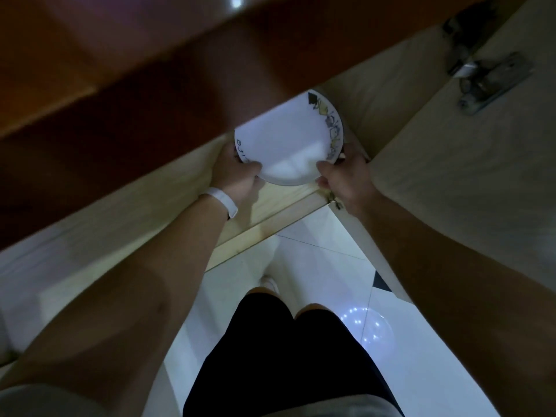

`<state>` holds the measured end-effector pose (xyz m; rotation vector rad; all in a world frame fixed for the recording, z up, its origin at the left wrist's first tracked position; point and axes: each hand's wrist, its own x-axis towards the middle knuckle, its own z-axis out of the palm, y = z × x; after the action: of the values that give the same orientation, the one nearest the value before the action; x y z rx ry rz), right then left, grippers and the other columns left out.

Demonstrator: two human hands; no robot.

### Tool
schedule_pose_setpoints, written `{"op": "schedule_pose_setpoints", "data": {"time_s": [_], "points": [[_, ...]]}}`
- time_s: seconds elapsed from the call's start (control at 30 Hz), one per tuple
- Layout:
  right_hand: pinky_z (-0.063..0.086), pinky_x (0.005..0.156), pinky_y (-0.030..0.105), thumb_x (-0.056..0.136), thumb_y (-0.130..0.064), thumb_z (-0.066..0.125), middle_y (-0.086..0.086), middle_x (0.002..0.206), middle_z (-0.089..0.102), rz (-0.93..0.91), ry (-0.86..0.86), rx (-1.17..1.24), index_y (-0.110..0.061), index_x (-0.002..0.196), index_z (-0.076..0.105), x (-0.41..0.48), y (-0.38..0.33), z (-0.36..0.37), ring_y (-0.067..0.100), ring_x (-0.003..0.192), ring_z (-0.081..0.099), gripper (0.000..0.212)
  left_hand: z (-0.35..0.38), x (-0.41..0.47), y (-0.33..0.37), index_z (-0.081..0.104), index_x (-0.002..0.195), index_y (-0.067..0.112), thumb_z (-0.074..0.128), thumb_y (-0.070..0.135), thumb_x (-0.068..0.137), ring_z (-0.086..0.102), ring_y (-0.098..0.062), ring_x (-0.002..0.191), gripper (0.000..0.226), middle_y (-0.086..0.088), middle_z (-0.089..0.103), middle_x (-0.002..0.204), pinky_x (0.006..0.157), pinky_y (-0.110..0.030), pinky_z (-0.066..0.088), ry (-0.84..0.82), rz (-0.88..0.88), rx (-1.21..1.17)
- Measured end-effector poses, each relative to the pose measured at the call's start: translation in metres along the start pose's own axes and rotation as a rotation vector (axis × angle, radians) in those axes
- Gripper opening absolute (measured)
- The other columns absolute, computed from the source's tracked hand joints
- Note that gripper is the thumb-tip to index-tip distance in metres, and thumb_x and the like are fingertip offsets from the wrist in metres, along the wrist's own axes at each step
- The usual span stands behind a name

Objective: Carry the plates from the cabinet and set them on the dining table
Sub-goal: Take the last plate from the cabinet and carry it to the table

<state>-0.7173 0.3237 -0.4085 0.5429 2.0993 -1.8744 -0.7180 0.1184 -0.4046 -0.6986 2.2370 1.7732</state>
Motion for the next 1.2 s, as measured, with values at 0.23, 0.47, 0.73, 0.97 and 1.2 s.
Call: {"op": "schedule_pose_setpoints", "data": {"time_s": [0.23, 0.47, 0.73, 0.97, 1.2], "points": [[0.059, 0.060, 0.027, 0.084, -0.007, 0.061, -0.005, 0.098, 0.065, 0.022, -0.046, -0.046, -0.023, 0.110, 0.051, -0.054, -0.004, -0.022, 0.007, 0.074, 0.068, 0.031, 0.000, -0.065, -0.004, 0.050, 0.116, 0.017, 0.065, -0.010, 0.082, 0.062, -0.014, 0.089, 0.045, 0.001, 0.064, 0.105, 0.050, -0.021, 0.054, 0.005, -0.171, -0.302], [0.058, 0.058, 0.023, 0.087, -0.014, 0.062, -0.005, 0.100, 0.065, 0.085, -0.081, -0.113, -0.024, 0.115, 0.049, -0.140, -0.003, -0.052, 0.007, 0.078, 0.068, 0.032, -0.012, -0.158, -0.008, 0.043, 0.113, 0.027, 0.066, -0.005, 0.083, 0.061, -0.017, 0.094, 0.050, 0.000, 0.062, 0.107, 0.057, -0.026, 0.055, -0.044, -0.230, -0.249], [0.051, 0.054, 0.016, 0.089, -0.018, 0.062, -0.008, 0.097, 0.068, 0.140, -0.124, -0.092, -0.030, 0.118, 0.049, -0.226, -0.025, -0.096, 0.003, 0.074, 0.067, 0.034, -0.018, -0.253, 0.023, 0.040, 0.137, 0.025, 0.063, -0.010, 0.083, 0.061, -0.020, 0.104, 0.069, 0.002, 0.062, 0.118, 0.073, -0.040, 0.059, -0.121, -0.179, -0.254], [0.052, 0.056, 0.018, 0.088, -0.011, 0.059, -0.013, 0.095, 0.072, 0.093, -0.114, -0.003, -0.037, 0.112, 0.054, -0.283, -0.066, -0.136, 0.003, 0.081, 0.066, 0.036, -0.009, -0.320, 0.068, 0.051, 0.121, 0.046, 0.067, -0.009, 0.079, 0.067, -0.010, 0.097, 0.070, 0.012, 0.068, 0.110, 0.071, -0.037, 0.060, -0.122, -0.071, -0.354], [0.061, 0.071, 0.037, 0.083, -0.010, 0.059, -0.011, 0.105, 0.072, -0.015, -0.103, 0.089, -0.035, 0.117, 0.052, -0.322, -0.125, -0.166, 0.017, 0.097, 0.068, 0.043, -0.010, -0.353, 0.124, 0.055, 0.123, 0.041, 0.068, 0.003, 0.068, 0.067, -0.015, 0.104, 0.068, 0.007, 0.068, 0.119, 0.071, -0.036, 0.058, -0.196, 0.005, -0.436]]}}
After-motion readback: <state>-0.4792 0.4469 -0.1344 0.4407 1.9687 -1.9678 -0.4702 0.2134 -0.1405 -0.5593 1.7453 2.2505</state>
